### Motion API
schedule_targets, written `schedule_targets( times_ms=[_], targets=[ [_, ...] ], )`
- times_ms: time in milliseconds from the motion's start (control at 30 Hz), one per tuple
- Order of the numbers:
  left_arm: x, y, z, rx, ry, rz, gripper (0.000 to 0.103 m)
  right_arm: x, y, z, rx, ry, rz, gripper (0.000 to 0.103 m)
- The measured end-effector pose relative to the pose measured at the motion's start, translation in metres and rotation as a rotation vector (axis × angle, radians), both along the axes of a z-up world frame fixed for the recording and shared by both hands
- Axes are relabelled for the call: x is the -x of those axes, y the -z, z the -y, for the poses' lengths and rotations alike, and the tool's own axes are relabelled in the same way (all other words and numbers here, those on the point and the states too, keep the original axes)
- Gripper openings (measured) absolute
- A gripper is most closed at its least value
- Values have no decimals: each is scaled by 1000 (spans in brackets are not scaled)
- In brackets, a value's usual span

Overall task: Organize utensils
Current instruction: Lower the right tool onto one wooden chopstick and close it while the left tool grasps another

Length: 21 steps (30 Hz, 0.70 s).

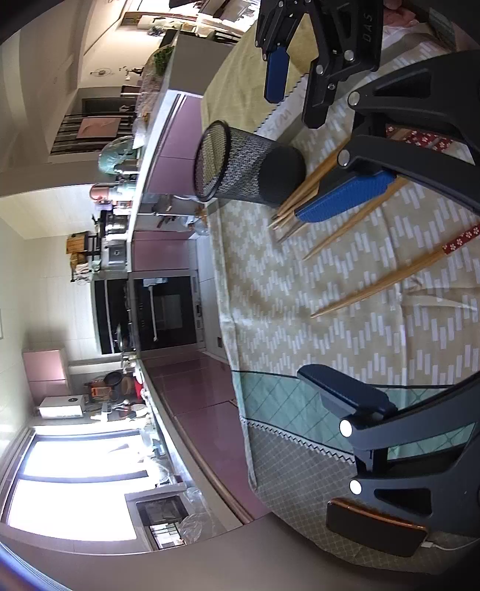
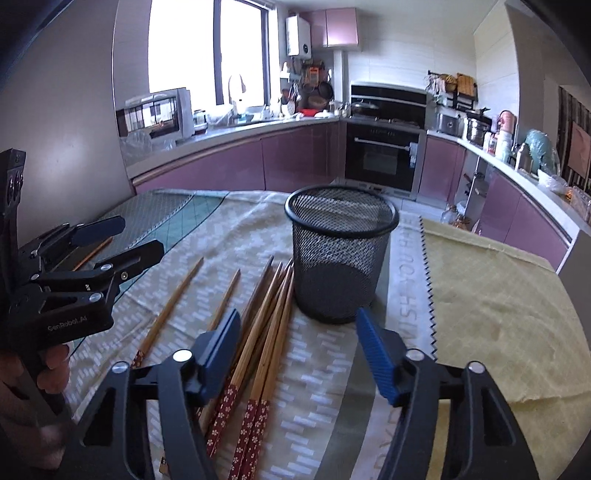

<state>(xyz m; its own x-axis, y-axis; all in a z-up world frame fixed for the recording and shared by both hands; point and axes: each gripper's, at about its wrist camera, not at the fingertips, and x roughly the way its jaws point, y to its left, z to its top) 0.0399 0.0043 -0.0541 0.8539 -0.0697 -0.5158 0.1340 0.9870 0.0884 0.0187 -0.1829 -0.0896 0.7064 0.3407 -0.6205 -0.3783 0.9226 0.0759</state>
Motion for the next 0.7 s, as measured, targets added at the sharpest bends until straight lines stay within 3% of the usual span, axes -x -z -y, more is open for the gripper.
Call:
schedule_targets(
  times_ms=[67, 167, 300, 433, 700],
  targets=[
    [-4, 10, 0, -8, 16, -43, 70, -5, 10, -3, 6, -5, -38, 41],
    [-9, 23, -1, -12, 34, -103, 63, -11, 19, -3, 2, -16, -85, 35],
    [-20, 36, -1, -1, 46, -177, 50, -15, 25, -7, 14, -24, -126, 31],
    [-27, 46, -4, 19, 57, -236, 45, -22, 27, -6, 20, -19, -158, 26],
    [-39, 59, -2, 50, 75, -327, 28, -32, 34, -17, 54, -40, -191, 26]
  ],
)
